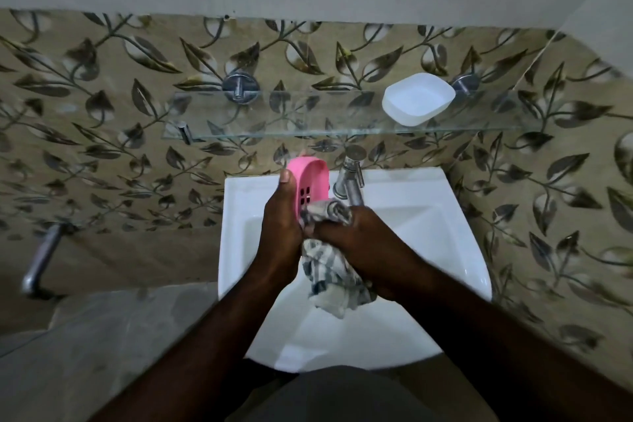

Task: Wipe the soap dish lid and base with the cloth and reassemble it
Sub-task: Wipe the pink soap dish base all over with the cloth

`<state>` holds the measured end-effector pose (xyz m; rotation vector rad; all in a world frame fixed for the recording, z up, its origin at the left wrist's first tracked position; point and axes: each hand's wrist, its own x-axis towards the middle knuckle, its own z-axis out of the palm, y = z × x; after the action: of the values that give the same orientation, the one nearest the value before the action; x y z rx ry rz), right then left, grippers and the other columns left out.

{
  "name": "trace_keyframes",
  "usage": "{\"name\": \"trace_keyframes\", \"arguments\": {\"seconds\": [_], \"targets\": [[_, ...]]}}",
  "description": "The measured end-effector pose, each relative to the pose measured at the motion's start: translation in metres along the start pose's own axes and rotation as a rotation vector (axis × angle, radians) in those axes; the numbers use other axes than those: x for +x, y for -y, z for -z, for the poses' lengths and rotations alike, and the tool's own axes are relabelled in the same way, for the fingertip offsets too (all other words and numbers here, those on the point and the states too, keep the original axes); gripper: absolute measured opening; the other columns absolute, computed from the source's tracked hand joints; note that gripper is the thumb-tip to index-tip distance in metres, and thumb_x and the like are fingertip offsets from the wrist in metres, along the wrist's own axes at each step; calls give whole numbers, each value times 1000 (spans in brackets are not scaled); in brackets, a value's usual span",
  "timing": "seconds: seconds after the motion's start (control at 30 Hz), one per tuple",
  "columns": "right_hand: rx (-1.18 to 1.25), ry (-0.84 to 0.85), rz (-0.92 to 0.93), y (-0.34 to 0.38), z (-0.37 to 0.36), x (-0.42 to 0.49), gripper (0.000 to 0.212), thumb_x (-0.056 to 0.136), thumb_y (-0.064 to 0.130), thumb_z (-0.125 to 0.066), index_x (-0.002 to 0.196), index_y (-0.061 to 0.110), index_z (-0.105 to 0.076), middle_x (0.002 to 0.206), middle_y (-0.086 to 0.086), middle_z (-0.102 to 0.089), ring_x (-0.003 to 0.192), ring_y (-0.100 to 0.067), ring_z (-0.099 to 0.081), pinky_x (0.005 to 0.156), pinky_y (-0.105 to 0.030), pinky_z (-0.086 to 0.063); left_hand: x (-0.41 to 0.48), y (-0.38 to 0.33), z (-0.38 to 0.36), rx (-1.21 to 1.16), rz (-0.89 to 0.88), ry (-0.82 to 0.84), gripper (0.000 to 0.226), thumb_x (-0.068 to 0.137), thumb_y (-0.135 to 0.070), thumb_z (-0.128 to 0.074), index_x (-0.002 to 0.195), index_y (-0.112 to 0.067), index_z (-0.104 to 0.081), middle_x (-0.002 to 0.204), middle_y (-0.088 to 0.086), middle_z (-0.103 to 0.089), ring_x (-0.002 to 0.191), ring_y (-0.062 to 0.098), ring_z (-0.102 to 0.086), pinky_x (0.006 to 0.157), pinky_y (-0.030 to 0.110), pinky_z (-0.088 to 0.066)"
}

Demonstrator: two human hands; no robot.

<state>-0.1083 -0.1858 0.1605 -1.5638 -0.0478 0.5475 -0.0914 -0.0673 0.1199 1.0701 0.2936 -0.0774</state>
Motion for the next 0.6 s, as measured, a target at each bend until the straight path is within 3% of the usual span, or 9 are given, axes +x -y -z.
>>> {"name": "trace_keyframes", "arguments": {"seconds": [0.07,0.13,0.17,0.2,0.3,0.37,0.4,0.5,0.6], "targets": [[294,-90,4,11,-2,7,16,93,8,-60,100,-3,-69,93,-20,-73,82,-27,-71,77,-36,-59,0,-2,-6,2,-8,72,73,85,-65,-54,122,-3,-63,115,20,-68,110,32,-65,100,43,-49],[549,-190,59,19,-3,16,24,93,7,-59,110,-10,-65,108,-28,-69,98,-36,-70,88,-43,-57,-1,2,-8,28,-12,93,44,100,-46,-37,105,-13,-67,90,3,-77,88,10,-73,77,24,-57],[591,-221,98,20,-4,18,26,93,7,-60,110,-12,-63,109,-31,-67,101,-39,-68,90,-45,-56,-2,5,-8,26,-4,101,38,101,-42,-35,96,-20,-66,80,-4,-76,75,3,-72,68,23,-57],[544,-241,137,17,-5,20,24,92,7,-62,108,-10,-65,107,-29,-69,100,-38,-69,89,-44,-57,-3,8,-7,35,16,116,36,100,-45,-38,92,-23,-66,80,-5,-76,71,2,-70,68,27,-57],[17,-257,251,3,-3,15,4,89,10,-69,89,7,-72,84,-8,-76,79,-17,-73,73,-31,-57,-2,2,-4,-24,35,111,45,85,-60,-54,98,-22,-75,111,18,-71,96,23,-70,93,41,-51],[-347,-108,395,-8,5,9,8,90,16,-67,83,14,-70,71,7,-67,68,-4,-64,66,-20,-49,5,-3,-2,-34,-10,48,42,83,-61,-52,93,-30,-78,105,17,-71,96,29,-68,91,44,-52],[-552,-24,461,-12,11,7,8,88,21,-64,89,17,-71,74,11,-61,70,-3,-61,66,-16,-45,8,-5,-1,8,-31,8,41,83,-62,-50,92,-32,-77,101,14,-72,93,29,-68,88,45,-52],[-1181,118,433,-16,31,10,36,75,27,-63,110,38,-63,86,14,-51,75,-13,-65,58,-21,-43,9,-3,-5,106,-38,-1,54,79,-61,-48,111,-22,-69,105,15,-72,96,30,-68,86,47,-54],[-1442,-16,440,-10,43,20,39,75,27,-69,112,36,-60,91,9,-52,79,-24,-66,57,-29,-43,6,-6,-9,126,0,13,61,82,-64,-55,121,-18,-64,113,13,-71,103,29,-68,91,47,-54]]}}
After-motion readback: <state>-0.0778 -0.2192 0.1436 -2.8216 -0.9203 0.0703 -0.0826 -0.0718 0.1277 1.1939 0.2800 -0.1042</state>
